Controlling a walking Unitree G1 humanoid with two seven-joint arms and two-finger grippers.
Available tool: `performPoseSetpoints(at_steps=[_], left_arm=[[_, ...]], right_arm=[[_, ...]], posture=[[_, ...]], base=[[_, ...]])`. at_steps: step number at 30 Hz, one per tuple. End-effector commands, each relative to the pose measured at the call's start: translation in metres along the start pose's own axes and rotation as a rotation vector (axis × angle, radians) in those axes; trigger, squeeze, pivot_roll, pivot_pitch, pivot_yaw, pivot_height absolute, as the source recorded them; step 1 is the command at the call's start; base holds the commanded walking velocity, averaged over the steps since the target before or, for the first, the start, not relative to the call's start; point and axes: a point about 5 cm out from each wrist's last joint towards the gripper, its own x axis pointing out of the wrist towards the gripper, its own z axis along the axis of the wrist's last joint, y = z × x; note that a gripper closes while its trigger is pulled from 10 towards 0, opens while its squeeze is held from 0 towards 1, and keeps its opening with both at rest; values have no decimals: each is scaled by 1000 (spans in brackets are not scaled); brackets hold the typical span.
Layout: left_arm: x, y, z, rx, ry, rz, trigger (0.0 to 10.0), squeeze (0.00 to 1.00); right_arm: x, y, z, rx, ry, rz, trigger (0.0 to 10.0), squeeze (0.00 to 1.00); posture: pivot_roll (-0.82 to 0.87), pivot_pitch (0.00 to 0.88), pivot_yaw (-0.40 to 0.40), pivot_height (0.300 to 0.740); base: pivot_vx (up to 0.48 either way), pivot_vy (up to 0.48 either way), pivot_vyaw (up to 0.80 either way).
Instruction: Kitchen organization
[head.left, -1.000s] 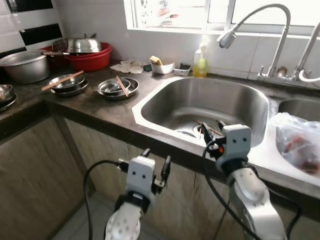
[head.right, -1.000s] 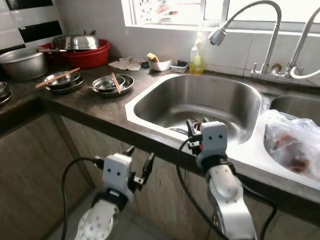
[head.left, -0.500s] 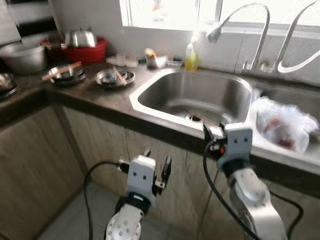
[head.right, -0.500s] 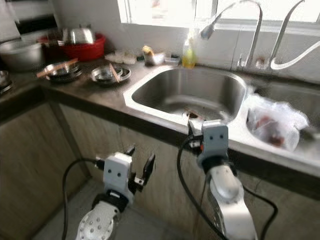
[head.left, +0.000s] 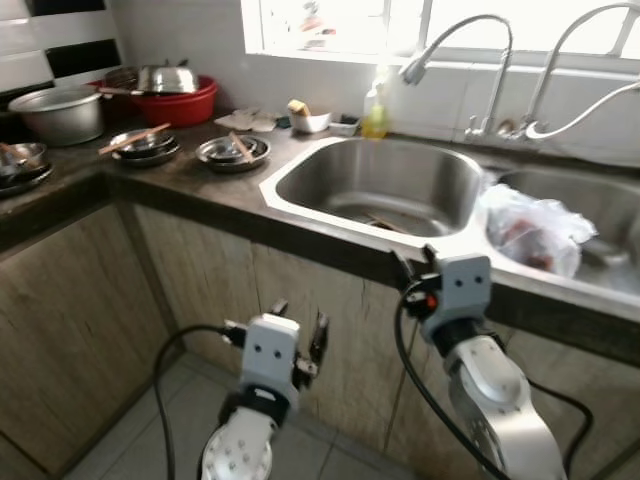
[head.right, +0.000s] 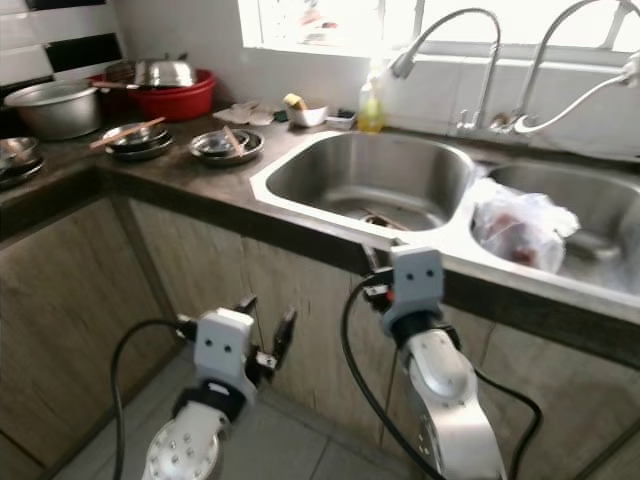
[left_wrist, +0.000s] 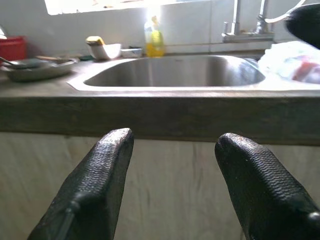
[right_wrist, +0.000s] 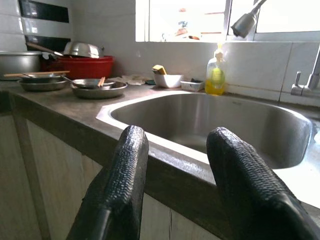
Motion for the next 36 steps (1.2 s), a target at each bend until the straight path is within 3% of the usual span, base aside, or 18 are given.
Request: performPoseSetpoints(at_steps=[1,28,36], left_arm=[[1,-2,3,9,-7,-1,10000,0],[3,-1,4,17,-12,-6,10000,0],[4,-1,5,18,-18,-12,10000,0]], right_arm=[[0,-2,3,-5,-11,0,10000,0],[3,0,1,-23,-4,38,10000,0],[5,0,2,-28,-10,42,10000,0]], posture=[[84,16,-27,740],[86,14,-28,740],[88,6,-28,740]], base=[[0,0,644],[0,0,800],[270,0,800]])
